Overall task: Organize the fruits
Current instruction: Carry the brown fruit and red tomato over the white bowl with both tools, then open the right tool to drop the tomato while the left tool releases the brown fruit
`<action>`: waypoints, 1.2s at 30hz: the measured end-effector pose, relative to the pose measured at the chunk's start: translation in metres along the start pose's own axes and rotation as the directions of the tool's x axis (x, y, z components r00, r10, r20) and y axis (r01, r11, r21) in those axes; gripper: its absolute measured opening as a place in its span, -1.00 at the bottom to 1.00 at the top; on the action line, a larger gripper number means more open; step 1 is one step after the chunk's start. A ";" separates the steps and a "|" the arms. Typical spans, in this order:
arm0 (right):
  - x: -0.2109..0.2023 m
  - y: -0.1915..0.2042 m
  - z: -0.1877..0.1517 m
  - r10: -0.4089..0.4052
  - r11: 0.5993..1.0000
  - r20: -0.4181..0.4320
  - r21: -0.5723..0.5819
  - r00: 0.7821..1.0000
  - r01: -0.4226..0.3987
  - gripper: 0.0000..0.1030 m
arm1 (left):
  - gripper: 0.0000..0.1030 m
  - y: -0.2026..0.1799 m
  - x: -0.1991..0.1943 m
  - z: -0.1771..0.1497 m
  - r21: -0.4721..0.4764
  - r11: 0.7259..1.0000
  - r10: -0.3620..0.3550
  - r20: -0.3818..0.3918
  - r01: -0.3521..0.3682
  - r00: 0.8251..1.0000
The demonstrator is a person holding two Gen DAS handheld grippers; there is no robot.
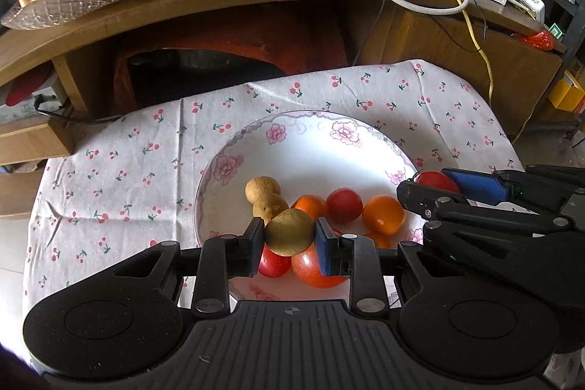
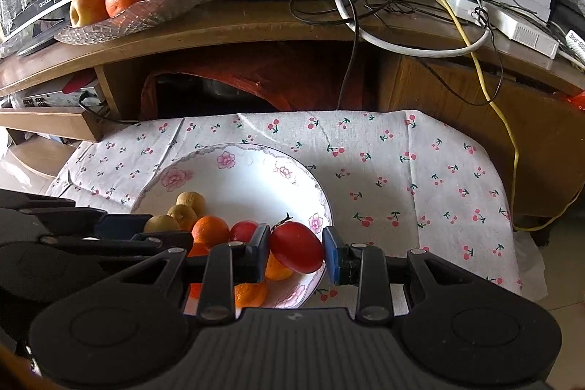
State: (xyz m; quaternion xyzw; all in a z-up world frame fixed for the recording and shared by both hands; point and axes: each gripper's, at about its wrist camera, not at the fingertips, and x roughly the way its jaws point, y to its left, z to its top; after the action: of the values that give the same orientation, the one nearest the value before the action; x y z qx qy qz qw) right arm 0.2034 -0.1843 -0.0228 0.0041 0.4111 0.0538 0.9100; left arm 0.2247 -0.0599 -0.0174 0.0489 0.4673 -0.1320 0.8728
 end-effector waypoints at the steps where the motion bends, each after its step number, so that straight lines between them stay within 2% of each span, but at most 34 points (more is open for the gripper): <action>1: 0.001 0.000 0.000 0.000 1.000 -0.001 0.002 1.000 0.000 -0.37 | -0.30 0.000 0.000 0.000 0.002 1.000 0.001 0.001 -0.001 1.000; 36: 0.020 -0.005 0.000 0.036 0.998 -0.036 0.061 0.999 -0.034 -0.36 | -0.29 0.004 0.010 0.000 0.016 1.000 0.015 0.005 -0.016 1.000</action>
State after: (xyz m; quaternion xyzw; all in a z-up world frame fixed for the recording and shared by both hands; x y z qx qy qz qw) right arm 0.2175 -0.1871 -0.0380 0.0378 0.4292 0.0575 0.9006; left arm 0.2309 -0.0574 -0.0258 0.0592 0.4636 -0.1292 0.8746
